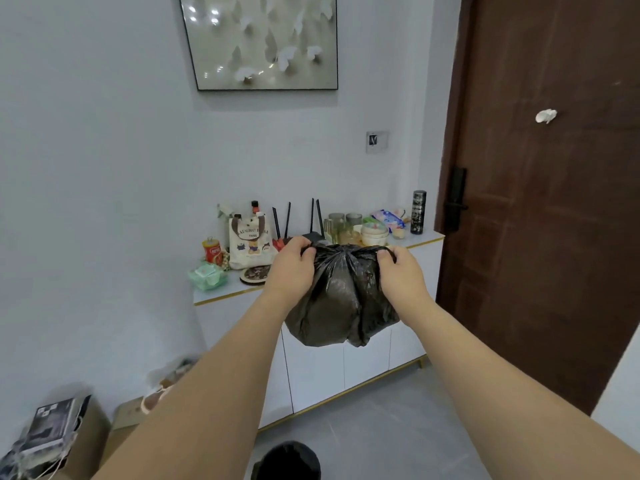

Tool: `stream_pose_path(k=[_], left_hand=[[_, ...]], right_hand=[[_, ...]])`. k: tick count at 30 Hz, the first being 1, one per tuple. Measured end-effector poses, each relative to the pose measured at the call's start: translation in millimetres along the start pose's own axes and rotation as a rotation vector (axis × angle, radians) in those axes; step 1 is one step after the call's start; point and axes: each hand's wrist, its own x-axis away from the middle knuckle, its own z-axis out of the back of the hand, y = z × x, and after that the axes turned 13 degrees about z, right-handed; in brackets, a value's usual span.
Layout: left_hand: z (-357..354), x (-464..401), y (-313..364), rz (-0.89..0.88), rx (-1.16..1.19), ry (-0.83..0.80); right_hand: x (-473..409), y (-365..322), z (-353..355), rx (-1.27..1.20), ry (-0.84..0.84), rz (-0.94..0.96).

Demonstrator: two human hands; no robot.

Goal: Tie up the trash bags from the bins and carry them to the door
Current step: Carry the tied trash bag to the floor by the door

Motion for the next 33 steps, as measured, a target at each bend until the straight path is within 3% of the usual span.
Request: stream_pose_path(k=[8,20,26,33], left_hand=[[-91,-16,41,-0.088,0.033,-0.182],[-291,100,214,-0.433,0.16,-0.693],[-342,161,269,-0.537,0.212,-0.797],[-401,186,290,-0.555,0.199,-0.855]], right_hand=[[-17,36,72,0.106,0.164,-0.017],[61,73,317,0.344,0.683,-0.209],[98,81,390,0.376,0.834,-0.254],[104,124,439,0.395,0.864,-0.274]])
